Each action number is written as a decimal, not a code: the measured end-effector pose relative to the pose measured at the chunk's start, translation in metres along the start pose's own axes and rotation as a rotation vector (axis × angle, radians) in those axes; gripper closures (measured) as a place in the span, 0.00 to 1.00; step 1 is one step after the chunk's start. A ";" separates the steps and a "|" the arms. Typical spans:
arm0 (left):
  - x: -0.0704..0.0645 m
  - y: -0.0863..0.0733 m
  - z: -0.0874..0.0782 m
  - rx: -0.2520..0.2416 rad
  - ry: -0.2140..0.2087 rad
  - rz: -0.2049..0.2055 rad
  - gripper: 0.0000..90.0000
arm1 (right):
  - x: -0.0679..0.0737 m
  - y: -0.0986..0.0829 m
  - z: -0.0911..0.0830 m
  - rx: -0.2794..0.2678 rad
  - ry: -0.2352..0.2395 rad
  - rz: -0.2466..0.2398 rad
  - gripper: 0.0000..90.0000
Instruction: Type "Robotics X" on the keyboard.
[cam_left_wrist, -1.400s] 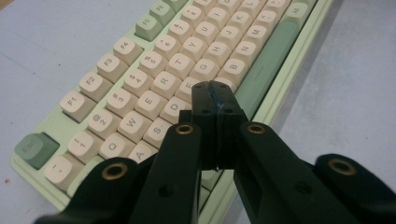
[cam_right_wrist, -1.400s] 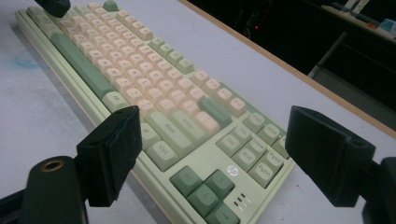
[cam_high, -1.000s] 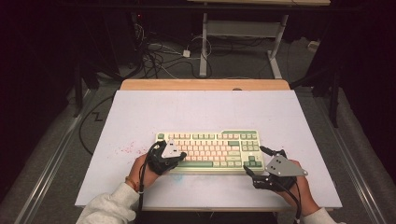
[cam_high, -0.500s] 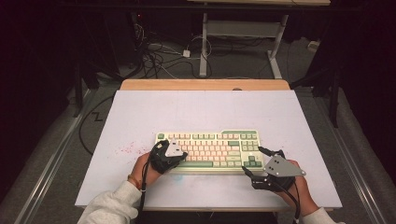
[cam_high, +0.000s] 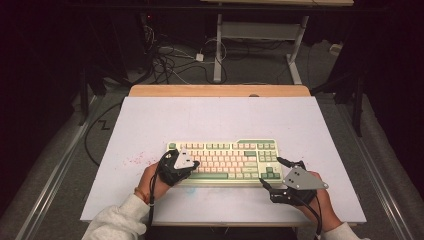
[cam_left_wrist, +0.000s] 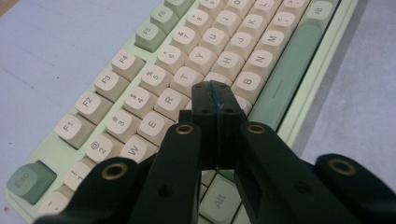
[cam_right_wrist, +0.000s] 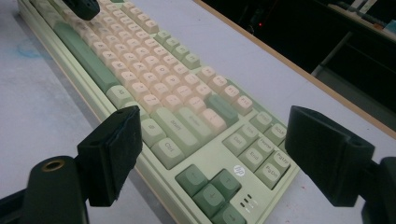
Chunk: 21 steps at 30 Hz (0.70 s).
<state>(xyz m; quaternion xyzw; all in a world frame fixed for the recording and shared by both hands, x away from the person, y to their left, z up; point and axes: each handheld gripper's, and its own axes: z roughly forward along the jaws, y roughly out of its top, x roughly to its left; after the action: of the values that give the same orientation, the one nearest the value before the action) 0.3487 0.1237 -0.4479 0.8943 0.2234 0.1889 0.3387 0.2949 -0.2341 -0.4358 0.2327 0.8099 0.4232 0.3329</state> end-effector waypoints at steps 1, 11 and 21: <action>0.000 0.000 -0.001 -0.001 0.001 0.001 0.98 | 0.000 0.000 0.000 0.000 0.000 0.001 0.22; 0.001 -0.003 -0.006 -0.013 0.013 -0.001 0.98 | 0.001 0.000 0.000 -0.002 0.008 0.000 0.22; 0.003 -0.006 -0.012 -0.019 0.022 -0.008 0.98 | 0.000 0.000 -0.001 -0.002 0.009 0.004 0.22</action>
<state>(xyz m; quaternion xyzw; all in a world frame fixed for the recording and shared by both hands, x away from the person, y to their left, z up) 0.3432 0.1358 -0.4432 0.8880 0.2287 0.1995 0.3453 0.2941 -0.2343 -0.4358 0.2320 0.8105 0.4257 0.3288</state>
